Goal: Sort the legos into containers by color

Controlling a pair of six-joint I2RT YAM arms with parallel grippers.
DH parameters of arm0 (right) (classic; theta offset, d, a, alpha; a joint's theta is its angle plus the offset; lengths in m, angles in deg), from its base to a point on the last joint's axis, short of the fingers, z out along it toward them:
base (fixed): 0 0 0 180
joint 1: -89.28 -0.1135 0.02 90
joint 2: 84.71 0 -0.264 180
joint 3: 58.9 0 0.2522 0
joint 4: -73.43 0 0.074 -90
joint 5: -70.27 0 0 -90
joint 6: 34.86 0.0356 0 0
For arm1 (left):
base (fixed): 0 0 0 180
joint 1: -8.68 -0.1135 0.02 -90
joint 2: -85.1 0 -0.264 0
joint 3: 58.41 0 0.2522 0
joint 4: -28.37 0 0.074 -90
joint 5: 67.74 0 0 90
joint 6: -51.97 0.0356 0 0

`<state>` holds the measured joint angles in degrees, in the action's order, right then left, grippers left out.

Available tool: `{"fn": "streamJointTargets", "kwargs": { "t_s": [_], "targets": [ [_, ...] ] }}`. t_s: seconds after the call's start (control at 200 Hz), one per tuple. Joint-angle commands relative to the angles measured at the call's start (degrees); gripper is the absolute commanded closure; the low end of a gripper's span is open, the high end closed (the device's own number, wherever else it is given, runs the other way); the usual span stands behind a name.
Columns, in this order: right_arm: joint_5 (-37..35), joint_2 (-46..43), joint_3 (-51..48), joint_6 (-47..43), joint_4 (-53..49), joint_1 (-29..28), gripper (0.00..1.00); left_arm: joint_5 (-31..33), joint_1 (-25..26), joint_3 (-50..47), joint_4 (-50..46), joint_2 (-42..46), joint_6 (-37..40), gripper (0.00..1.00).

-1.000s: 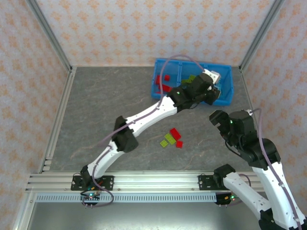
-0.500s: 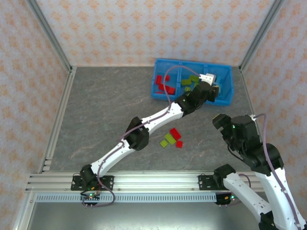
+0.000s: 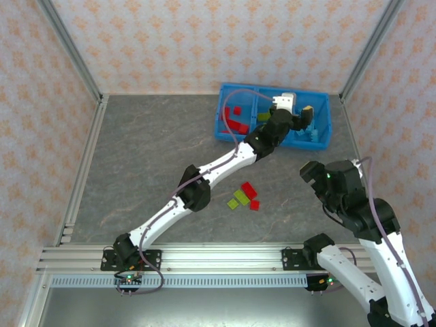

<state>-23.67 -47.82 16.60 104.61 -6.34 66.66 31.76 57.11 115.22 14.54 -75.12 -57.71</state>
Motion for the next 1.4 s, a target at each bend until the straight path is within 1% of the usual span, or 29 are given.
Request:
{"fn": "streamJointTargets", "kwargs": {
  "t_s": [0.0,0.035,0.07,0.145,0.21,0.28,0.335,0.37,0.445,0.51,0.571,0.676,0.781,0.861,0.931,1.021,1.096,1.191,1.286,1.396],
  "targets": [
    [-2.37,1.94,1.46,-0.89,-1.97,-0.26,0.07,-3.22,0.03,-5.20,-2.64,14.04,4.56,0.06],
    [-0.82,3.51,1.60,-1.71,-1.21,-0.15,0.06,-3.62,-0.04,-10.42,-0.07,18.10,4.91,0.07],
    [1.15,5.64,2.29,-3.17,-0.76,0.19,0.06,-3.70,-0.18,-17.63,3.94,22.63,4.85,0.07],
    [6.27,15.14,7.02,-6.72,-3.29,2.70,0.06,-1.75,-0.76,-33.30,12.27,33.03,4.49,0.08],
    [9.10,23.53,14.18,-9.49,-5.94,5.16,0.06,0.56,-1.54,-44.10,14.04,41.63,5.20,0.08],
    [9.65,28.89,19.61,-11.74,-5.20,6.47,0.05,1.58,-1.75,-53.28,12.55,50.13,8.37,0.07],
    [11.09,30.60,21.39,-13.29,-2.22,7.09,0.05,1.33,-1.70,-58.68,8.78,57.46,10.52,0.07],
    [12.66,33.30,22.45,-14.36,-0.56,7.14,0.04,1.17,-1.72,-61.98,5.81,61.59,11.46,0.06],
    [22.43,38.16,23.69,-18.69,3.20,7.07,0.05,2.42,-1.60,-69.24,-1.08,70.54,12.47,0.05],
    [25.79,42.83,24.44,-19.29,3.25,6.06,0.04,5.53,-1.61,-74.88,-8.33,78.11,11.28,0.05],
    [26.40,46.47,24.92,-20.75,2.93,4.08,0.04,7.46,-1.61,-79.62,-15.19,85.02,10.51,0.05],
    [23.38,50.04,24.08,-23.97,3.11,-0.56,0.04,8.68,-1.61,-86.93,-25.81,96.06,8.96,0.05],
    [21.54,52.07,20.66,-27.68,3.46,-3.65,0.05,7.06,-1.55,-91.83,-35.33,104.89,7.89,0.05],
    [20.81,52.56,16.77,-31.28,5.40,-5.89,0.06,5.54,-1.57,-93.32,-42.81,108.70,6.79,0.04],
    [20.73,53.35,13.77,-33.76,6.98,-7.34,0.07,4.60,-1.58,-93.11,-49.48,109.60,5.26,0.03],
    [21.24,55.08,10.68,-36.35,9.88,-8.34,0.08,3.26,-1.58,-91.38,-58.37,107.47,3.19,0.02],
    [21.60,56.67,9.07,-37.90,12.60,-8.45,0.10,0.94,-1.54,-90.05,-62.84,104.55,2.63,0.02],
    [23.23,60.01,8.46,-39.24,15.20,-8.48,0.16,-1.22,-1.54,-90.52,-63.59,102.21,1.09,0.02],
    [24.81,63.46,8.32,-39.62,17.00,-8.46,0.21,-3.08,-1.58,-91.82,-61.30,101.56,-0.32,0.02],
    [25.64,65.76,7.45,-39.72,19.01,-8.57,0.24,-3.69,-1.60,-93.77,-58.61,102.23,-2.35,0.02]
  ]
}}
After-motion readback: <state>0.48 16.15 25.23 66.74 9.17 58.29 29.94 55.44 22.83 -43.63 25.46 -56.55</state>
